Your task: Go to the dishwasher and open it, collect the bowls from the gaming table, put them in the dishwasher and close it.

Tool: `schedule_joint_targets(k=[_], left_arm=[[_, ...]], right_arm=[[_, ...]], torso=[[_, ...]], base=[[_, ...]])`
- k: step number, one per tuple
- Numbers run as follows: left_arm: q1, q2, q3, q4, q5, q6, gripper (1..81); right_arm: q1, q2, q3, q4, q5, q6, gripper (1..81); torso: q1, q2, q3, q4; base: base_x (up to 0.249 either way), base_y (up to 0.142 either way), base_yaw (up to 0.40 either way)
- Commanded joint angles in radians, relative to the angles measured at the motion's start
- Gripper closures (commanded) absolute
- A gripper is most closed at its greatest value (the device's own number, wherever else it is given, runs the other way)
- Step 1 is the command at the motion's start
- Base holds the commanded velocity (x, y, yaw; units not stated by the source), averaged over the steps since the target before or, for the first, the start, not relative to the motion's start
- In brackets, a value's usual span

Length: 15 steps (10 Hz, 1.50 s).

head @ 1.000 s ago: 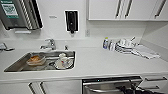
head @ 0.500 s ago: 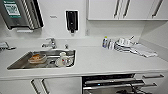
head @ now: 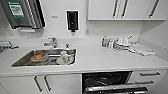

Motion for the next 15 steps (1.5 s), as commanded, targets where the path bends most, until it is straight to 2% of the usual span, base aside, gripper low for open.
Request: schedule_joint_targets(k=[1,8,15], left_arm=[[-0.068,-0.056,0.048,0.027,0.013,0.011,1.0],[-0.068,-0.047,0.05,0.027,0.02,0.012,1.0],[-0.06,-0.018,0.025,0.027,0.025,0.014,1.0]], right_arm=[[0.056,-0.008,0.007,-0.021,-0.099,-0.012,1.0],[-0.019,-0.005,0.006,-0.029,-0.038,-0.02,1.0],[-0.082,0.081,-0.111,-0.035,-0.027,-0.021,1.0]], torso=[[0.0,0.0,0.0,0.0],[0.0,0.0,0.0,0.0],[0.0,0.0,0.0,0.0]], base=[[-0.073,0.0,0.0],[-0.081,0.0,0.0],[-0.093,0.0,0.0]])
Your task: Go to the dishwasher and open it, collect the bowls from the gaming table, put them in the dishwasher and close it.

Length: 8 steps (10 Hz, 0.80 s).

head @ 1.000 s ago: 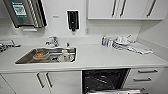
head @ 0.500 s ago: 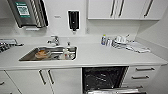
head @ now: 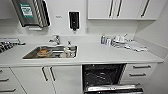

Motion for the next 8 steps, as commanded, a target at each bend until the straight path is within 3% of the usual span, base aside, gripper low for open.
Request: schedule_joint_targets(k=[1,3,5,7,8], left_arm=[[-0.053,-0.008,-0.011,0.024,0.015,0.004,1.0],[-0.024,0.057,-0.104,0.02,0.029,-0.002,1.0],[0.02,0.148,-0.249,0.012,0.09,-0.006,1.0],[0.101,0.266,-0.415,0.009,0.123,-0.008,1.0],[0.142,0.318,-0.482,0.008,0.123,-0.009,1.0]], right_arm=[[0.078,-0.028,-0.016,-0.002,-0.042,-0.004,1.0],[0.036,-0.024,-0.062,-0.04,-0.039,-0.036,1.0],[-0.037,0.012,-0.166,-0.113,0.003,-0.102,1.0],[-0.117,0.07,-0.289,-0.163,0.022,-0.207,1.0],[-0.159,0.09,-0.323,-0.178,0.07,-0.291,1.0]], torso=[[0.0,0.0,0.0,0.0],[0.0,0.0,0.0,0.0],[0.0,0.0,0.0,0.0],[0.0,0.0,0.0,0.0],[0.0,0.0,0.0,0.0]], base=[[0.0,0.0,0.0],[0.0,0.0,0.0],[0.0,0.0,0.0],[0.0,0.0,0.0],[0.0,0.0,0.0]])
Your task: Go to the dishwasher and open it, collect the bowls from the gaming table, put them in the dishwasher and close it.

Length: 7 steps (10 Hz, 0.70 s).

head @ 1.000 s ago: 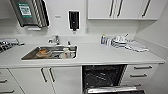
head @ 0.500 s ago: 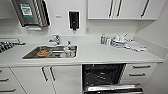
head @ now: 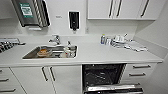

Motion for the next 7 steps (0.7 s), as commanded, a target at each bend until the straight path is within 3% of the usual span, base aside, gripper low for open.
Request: schedule_joint_targets(k=[1,3,7], left_arm=[[0.097,0.153,-0.198,0.008,0.088,-0.014,1.0],[0.157,0.228,-0.292,0.0,0.099,-0.024,1.0],[0.26,0.429,-0.585,-0.04,0.099,-0.028,1.0]], right_arm=[[-0.054,0.059,-0.104,-0.099,0.078,-0.241,1.0],[-0.123,0.1,-0.139,-0.148,0.112,-0.404,1.0],[-0.252,0.209,-0.307,-0.223,0.127,-0.553,1.0]], torso=[[0.0,0.0,0.0,0.0],[0.0,0.0,0.0,0.0],[0.0,0.0,0.0,0.0]], base=[[0.0,0.0,0.0],[0.0,0.0,0.0],[0.0,0.0,0.0]])
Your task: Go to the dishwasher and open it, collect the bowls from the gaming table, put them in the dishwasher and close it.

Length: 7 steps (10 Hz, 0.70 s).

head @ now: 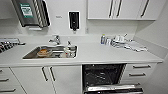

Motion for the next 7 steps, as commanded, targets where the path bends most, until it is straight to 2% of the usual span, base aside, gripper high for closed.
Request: schedule_joint_targets(k=[1,3,5,7], left_arm=[[0.063,0.17,-0.254,-0.036,0.047,-0.01,1.0],[0.092,0.259,-0.392,-0.048,0.038,-0.01,1.0],[0.099,0.335,-0.507,-0.088,0.039,-0.012,1.0],[0.11,0.417,-0.617,-0.103,0.042,-0.013,1.0]], right_arm=[[-0.051,0.092,-0.162,-0.08,0.049,-0.1,1.0],[-0.105,0.133,-0.241,-0.109,0.125,-0.104,1.0],[-0.152,0.164,-0.289,-0.116,0.194,-0.104,1.0],[-0.175,0.215,-0.366,-0.119,0.201,-0.104,1.0]], torso=[[0.0,0.0,0.0,0.0],[0.0,0.0,0.0,0.0],[0.0,0.0,0.0,0.0],[0.0,0.0,0.001,0.0]], base=[[0.0,0.0,0.0],[0.0,0.0,0.0],[0.0,0.0,0.0],[0.0,0.0,0.0]])
